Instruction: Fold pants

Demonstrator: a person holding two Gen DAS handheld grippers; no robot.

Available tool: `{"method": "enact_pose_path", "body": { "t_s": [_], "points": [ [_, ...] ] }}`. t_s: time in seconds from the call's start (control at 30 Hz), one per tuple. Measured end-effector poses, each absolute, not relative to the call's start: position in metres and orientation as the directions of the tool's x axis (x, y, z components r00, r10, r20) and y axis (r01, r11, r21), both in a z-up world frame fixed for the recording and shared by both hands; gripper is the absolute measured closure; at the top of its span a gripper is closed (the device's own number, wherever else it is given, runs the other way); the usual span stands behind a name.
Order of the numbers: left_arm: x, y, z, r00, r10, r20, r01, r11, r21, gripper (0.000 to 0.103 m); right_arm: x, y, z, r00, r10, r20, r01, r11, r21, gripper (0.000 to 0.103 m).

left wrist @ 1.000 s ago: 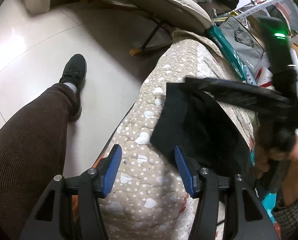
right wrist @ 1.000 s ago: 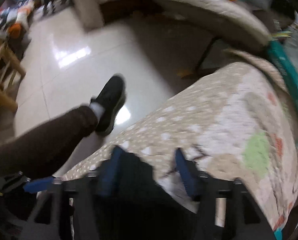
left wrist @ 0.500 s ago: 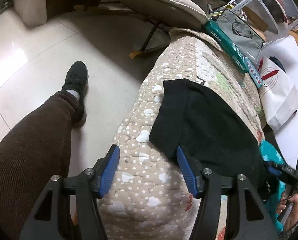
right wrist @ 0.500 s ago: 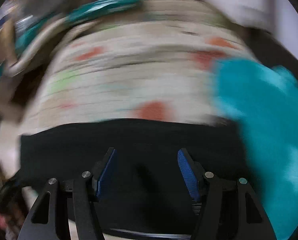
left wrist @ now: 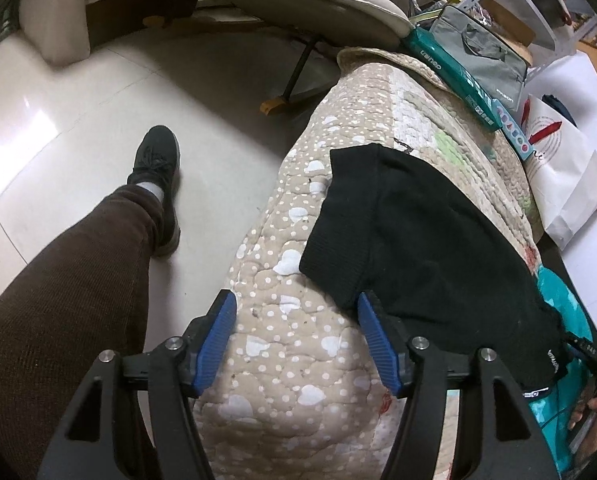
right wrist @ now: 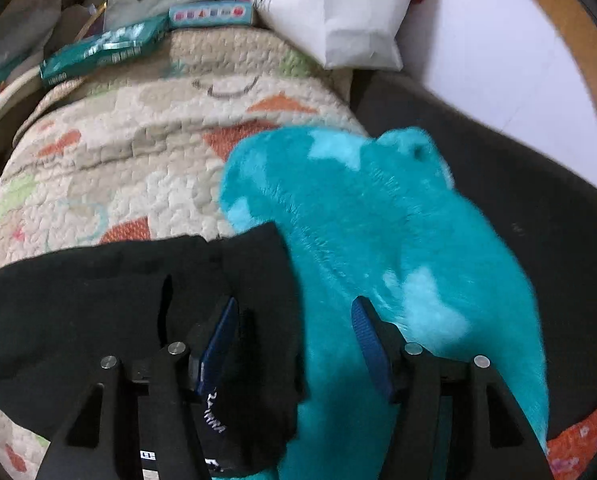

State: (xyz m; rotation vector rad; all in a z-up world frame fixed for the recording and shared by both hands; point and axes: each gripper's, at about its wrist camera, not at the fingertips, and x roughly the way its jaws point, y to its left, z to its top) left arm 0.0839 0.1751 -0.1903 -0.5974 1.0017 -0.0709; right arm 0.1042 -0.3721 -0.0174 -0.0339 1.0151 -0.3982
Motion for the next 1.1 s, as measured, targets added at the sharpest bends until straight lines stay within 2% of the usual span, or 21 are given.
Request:
{"method": "enact_pose_path", "body": {
  "t_s": [0.07, 0.13, 0.23, 0.3, 0.43, 0.47, 0.5, 0.53, 0.57, 0.67, 0.73, 0.83, 0.87, 0.9, 1.1],
  "points": [
    [0.084, 0.176, -0.192, 0.549, -0.331, -0.767, -0.217, 0.83, -0.514, 0.039, 0.095, -0.365, -0.01, 0.5, -0.316, -0.806, 0.307, 0.935, -0.176, 0.039],
    [0.086, 0.175, -0.193, 0.549, -0.335, -0.766, -0.219, 0.827, -0.519, 0.039, 0.089, -0.353, -0.007, 0.531, -0.229, -0.816, 0.272, 0.958, -0.092, 0.039],
    [0.086, 0.174, -0.192, 0.55, -0.335, -0.765, -0.216, 0.828, -0.517, 0.039, 0.09, -0.336, -0.025, 0.518, 0.042, -0.854, 0.199, 0.965, 0.169, 0.039],
    [0.086, 0.173, -0.192, 0.55, -0.335, -0.765, -0.218, 0.827, -0.519, 0.039, 0.096, -0.333, -0.049, 0.471, 0.179, -0.864, 0.234, 0.919, 0.317, 0.039],
    [0.085, 0.173, -0.19, 0.556, -0.327, -0.764, -0.216, 0.831, -0.512, 0.038, 0.09, -0.357, -0.08, 0.372, 0.063, -0.926, 0.439, 0.867, 0.235, 0.042],
    [0.084, 0.174, -0.189, 0.559, -0.322, -0.764, -0.215, 0.834, -0.509, 0.038, 0.079, -0.371, -0.082, 0.364, 0.049, -0.93, 0.506, 0.828, 0.241, 0.06],
    [0.083, 0.174, -0.188, 0.562, -0.318, -0.764, -0.214, 0.836, -0.506, 0.038, 0.069, -0.381, -0.08, 0.354, 0.022, -0.935, 0.553, 0.801, 0.228, 0.088],
    [0.083, 0.175, -0.187, 0.564, -0.314, -0.764, -0.216, 0.837, -0.503, 0.038, 0.06, -0.388, -0.079, 0.353, 0.011, -0.936, 0.584, 0.779, 0.229, 0.099],
    [0.083, 0.176, -0.187, 0.564, -0.312, -0.765, -0.217, 0.837, -0.502, 0.038, 0.05, -0.395, -0.078, 0.368, 0.029, -0.929, 0.603, 0.753, 0.263, 0.102],
    [0.083, 0.176, -0.186, 0.558, -0.305, -0.772, -0.222, 0.841, -0.493, 0.038, 0.037, -0.403, -0.078, 0.383, 0.047, -0.923, 0.615, 0.732, 0.293, 0.102],
    [0.082, 0.176, -0.185, 0.547, -0.301, -0.781, -0.224, 0.847, -0.483, 0.038, 0.029, -0.403, -0.072, 0.406, 0.057, -0.912, 0.616, 0.72, 0.319, 0.101],
    [0.078, 0.177, -0.176, 0.535, -0.282, -0.796, -0.222, 0.862, -0.455, 0.038, 0.017, -0.396, -0.056, 0.425, 0.035, -0.905, 0.61, 0.727, 0.314, 0.085],
    [0.076, 0.178, -0.169, 0.542, -0.263, -0.798, -0.22, 0.872, -0.437, 0.038, 0.015, -0.393, -0.047, 0.436, 0.029, -0.899, 0.597, 0.739, 0.313, 0.061],
    [0.073, 0.179, -0.158, 0.553, -0.237, -0.798, -0.223, 0.882, -0.416, 0.038, 0.016, -0.387, -0.04, 0.452, 0.028, -0.891, 0.583, 0.747, 0.32, 0.042],
    [0.096, 0.176, -0.091, 0.624, -0.19, -0.758, -0.256, 0.866, -0.429, 0.038, 0.013, -0.349, 0.02, 0.582, 0.098, -0.808, 0.369, 0.853, 0.369, 0.033]
  ]
}}
